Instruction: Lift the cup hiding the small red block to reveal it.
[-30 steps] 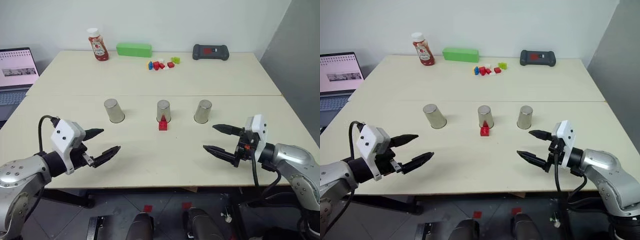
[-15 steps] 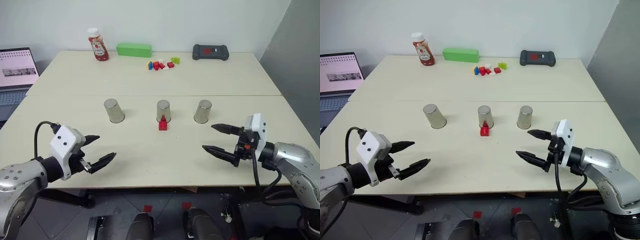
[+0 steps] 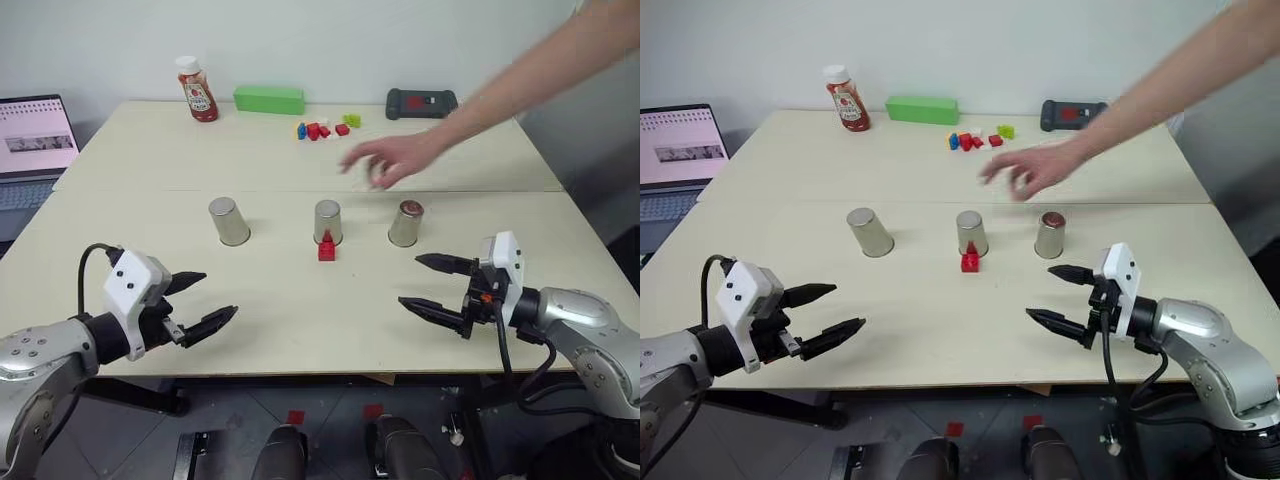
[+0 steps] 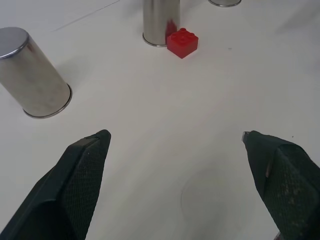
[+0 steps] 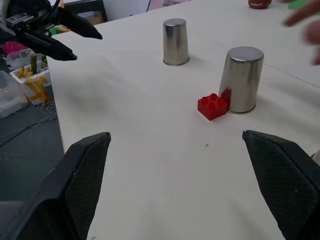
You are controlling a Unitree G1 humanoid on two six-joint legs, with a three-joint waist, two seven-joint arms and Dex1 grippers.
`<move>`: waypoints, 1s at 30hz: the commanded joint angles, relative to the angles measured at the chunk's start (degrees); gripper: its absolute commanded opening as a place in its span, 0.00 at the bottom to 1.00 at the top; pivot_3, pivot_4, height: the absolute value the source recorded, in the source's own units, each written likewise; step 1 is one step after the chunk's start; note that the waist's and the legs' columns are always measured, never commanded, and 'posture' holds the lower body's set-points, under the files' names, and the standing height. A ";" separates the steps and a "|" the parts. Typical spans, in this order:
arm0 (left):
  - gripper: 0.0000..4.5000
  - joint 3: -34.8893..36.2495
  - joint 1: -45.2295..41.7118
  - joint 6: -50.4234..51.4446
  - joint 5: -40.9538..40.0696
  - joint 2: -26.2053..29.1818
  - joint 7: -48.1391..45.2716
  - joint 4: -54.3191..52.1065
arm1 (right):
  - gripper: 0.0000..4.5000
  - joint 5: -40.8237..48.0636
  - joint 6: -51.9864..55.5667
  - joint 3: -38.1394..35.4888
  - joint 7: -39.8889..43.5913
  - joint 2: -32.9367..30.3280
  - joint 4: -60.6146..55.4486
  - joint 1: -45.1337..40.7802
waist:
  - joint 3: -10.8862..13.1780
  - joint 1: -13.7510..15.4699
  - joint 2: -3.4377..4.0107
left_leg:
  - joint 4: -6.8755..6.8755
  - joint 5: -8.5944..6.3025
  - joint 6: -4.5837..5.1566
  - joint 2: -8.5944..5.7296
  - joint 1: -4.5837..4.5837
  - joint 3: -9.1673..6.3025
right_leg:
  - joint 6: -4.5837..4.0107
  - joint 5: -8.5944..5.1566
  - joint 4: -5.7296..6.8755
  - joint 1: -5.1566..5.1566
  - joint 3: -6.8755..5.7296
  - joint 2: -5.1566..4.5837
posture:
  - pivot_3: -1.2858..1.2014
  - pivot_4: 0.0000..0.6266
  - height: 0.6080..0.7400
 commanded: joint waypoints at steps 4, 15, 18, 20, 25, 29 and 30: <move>1.00 -0.95 -2.51 -0.27 -0.05 1.76 -1.66 0.89 | 1.00 -0.07 -1.18 -1.29 -0.79 0.03 -3.21 1.25 | 0.00 -0.01 0.00 | 0.00 0.00 0.00 0.00 0.00 0.01 | 0.00 0.00 0.00 0.00 0.01 0.00 | 0.52 0.24 1.00; 1.00 -0.79 -4.62 0.75 -1.24 2.80 -3.15 1.83 | 1.00 -0.81 -1.90 -1.08 -0.81 0.09 -2.84 0.90 | 0.00 -0.01 0.00 | 0.00 0.00 0.00 0.00 0.00 0.00 | 0.00 0.00 0.00 0.00 0.00 0.00 | 0.52 0.24 1.00; 1.00 -1.12 -4.53 0.89 -1.08 2.96 -3.30 1.72 | 1.00 -0.95 -1.87 -0.80 -0.93 0.31 -3.17 1.14 | 0.00 -0.01 0.00 | -0.01 0.00 0.00 0.00 0.00 0.00 | 0.00 0.00 0.00 -0.01 -0.01 0.00 | 0.52 0.24 1.00; 1.00 -1.34 -4.74 0.97 -1.04 2.96 -3.37 1.73 | 1.00 -0.97 -1.87 -0.72 -0.93 0.38 -3.22 1.18 | 0.00 -0.01 0.00 | -0.01 0.00 0.00 0.00 0.00 0.00 | 0.00 0.00 0.00 -0.01 0.00 0.00 | 0.52 0.24 1.00; 1.00 -1.80 -5.25 0.97 -0.98 2.87 -3.49 2.02 | 1.00 -1.03 -1.86 -0.78 -0.73 0.23 -3.21 1.17 | 0.00 -0.01 0.00 | 0.00 0.00 0.00 0.00 0.00 0.00 | 0.00 0.00 0.00 0.00 0.00 0.00 | 0.52 0.24 1.00; 1.00 -2.15 -5.43 0.93 -0.96 2.77 -3.48 2.09 | 1.00 -0.92 -1.65 -0.80 -0.79 0.20 -3.34 0.98 | 0.00 -0.01 0.00 | 0.00 0.00 0.00 0.00 0.00 0.00 | 0.00 0.00 0.00 0.00 0.00 0.00 | 0.52 0.24 1.00; 1.00 -2.25 -5.47 0.88 -0.92 2.73 -3.47 2.13 | 1.00 -0.94 -1.68 -0.75 -0.75 0.20 -3.33 0.96 | 0.00 -0.01 0.00 | -0.01 0.00 0.00 0.00 0.00 0.00 | 0.00 0.00 0.00 0.00 0.00 0.00 | 0.52 0.24 1.00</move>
